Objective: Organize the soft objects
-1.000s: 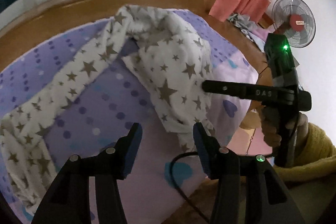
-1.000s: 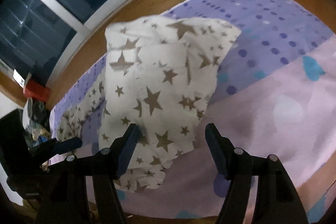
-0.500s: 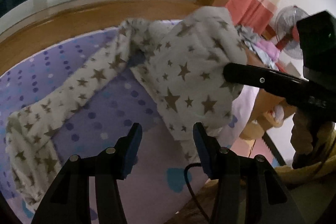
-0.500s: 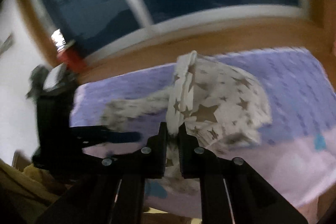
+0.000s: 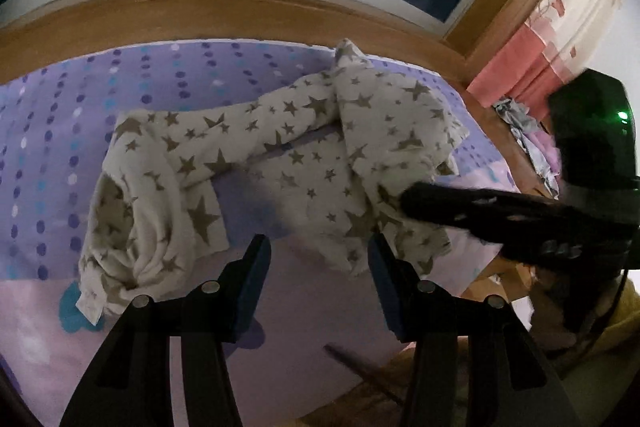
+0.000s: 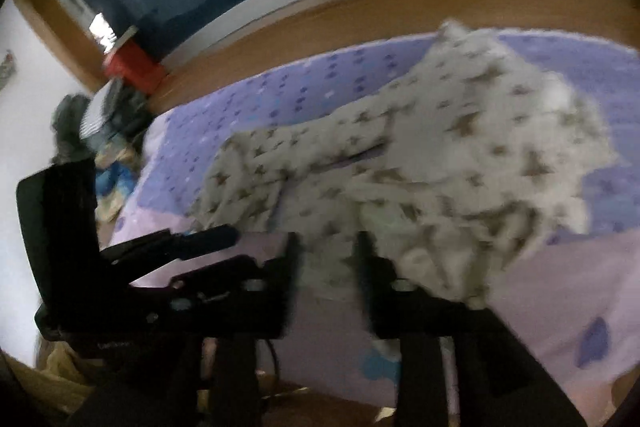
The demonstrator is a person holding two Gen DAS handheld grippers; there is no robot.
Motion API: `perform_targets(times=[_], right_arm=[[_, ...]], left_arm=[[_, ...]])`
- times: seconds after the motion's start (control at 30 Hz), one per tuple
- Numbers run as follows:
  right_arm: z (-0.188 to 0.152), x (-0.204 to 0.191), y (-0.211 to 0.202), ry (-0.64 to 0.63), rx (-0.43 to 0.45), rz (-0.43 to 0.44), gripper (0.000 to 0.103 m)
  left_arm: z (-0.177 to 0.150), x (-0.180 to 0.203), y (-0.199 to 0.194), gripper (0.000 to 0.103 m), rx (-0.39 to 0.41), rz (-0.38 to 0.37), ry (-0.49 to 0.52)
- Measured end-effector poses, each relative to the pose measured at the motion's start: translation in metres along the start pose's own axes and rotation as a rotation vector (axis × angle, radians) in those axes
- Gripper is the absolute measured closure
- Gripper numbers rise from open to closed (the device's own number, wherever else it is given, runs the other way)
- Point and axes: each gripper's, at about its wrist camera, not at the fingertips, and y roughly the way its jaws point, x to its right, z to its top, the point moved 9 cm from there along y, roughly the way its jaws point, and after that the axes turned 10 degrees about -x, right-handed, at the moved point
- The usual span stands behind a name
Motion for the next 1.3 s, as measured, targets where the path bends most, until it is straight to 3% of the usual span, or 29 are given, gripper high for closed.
perform_targets(times=[0.13, 0.2, 0.33, 0.53, 0.6, 0.9, 0.93, 0.97, 1.0, 1.03, 1.07, 1.1, 1.17, 1.3], right_arm=[[0.001, 0.010, -0.033, 0.020, 0.105, 0.014, 0.054], [0.000, 0.024, -0.038, 0.065, 0.113, -0.004, 0.043], [-0.008, 0.053, -0.032, 0.181, 0.070, 0.009, 0.041], [0.002, 0.071, -0.019, 0.311, 0.058, 0.080, 0.041], [0.010, 0.069, -0.016, 0.315, 0.063, 0.098, 0.041], [0.029, 0.067, 0.013, 0.263, 0.049, 0.013, 0.041], [0.031, 0.067, 0.013, 0.245, 0.055, 0.001, 0.042], [0.033, 0.067, 0.012, 0.229, 0.062, -0.011, 0.050], [0.035, 0.069, 0.011, 0.213, 0.067, -0.021, 0.069], [0.037, 0.071, 0.009, 0.199, 0.072, -0.030, 0.077], [0.038, 0.074, 0.006, 0.193, 0.076, -0.039, 0.086], [0.038, 0.079, -0.001, 0.193, 0.089, -0.045, 0.088], [0.041, 0.090, -0.027, 0.175, 0.146, -0.082, 0.089], [0.049, 0.132, -0.098, 0.149, 0.273, -0.210, 0.089]], left_arm=[[0.004, 0.001, 0.011, 0.052, -0.017, -0.019, 0.017], [0.006, 0.001, 0.019, 0.052, -0.034, -0.013, 0.026], [0.006, -0.006, 0.037, 0.052, -0.082, 0.095, 0.049], [0.002, 0.020, 0.045, 0.052, -0.100, 0.068, 0.174], [0.007, 0.027, 0.052, 0.052, -0.095, 0.106, 0.230], [0.021, 0.020, 0.088, 0.052, -0.121, 0.178, 0.231], [0.021, 0.023, 0.090, 0.052, -0.117, 0.176, 0.234], [0.021, 0.026, 0.091, 0.052, -0.112, 0.174, 0.237], [0.020, 0.029, 0.093, 0.052, -0.107, 0.173, 0.240], [0.020, 0.032, 0.095, 0.054, -0.102, 0.171, 0.243], [0.022, 0.031, 0.093, 0.067, -0.092, 0.169, 0.224], [0.024, 0.028, 0.088, 0.083, -0.078, 0.166, 0.192], [0.030, 0.022, 0.079, 0.099, -0.051, 0.161, 0.126], [0.038, 0.009, 0.050, 0.099, 0.020, 0.154, -0.009]])
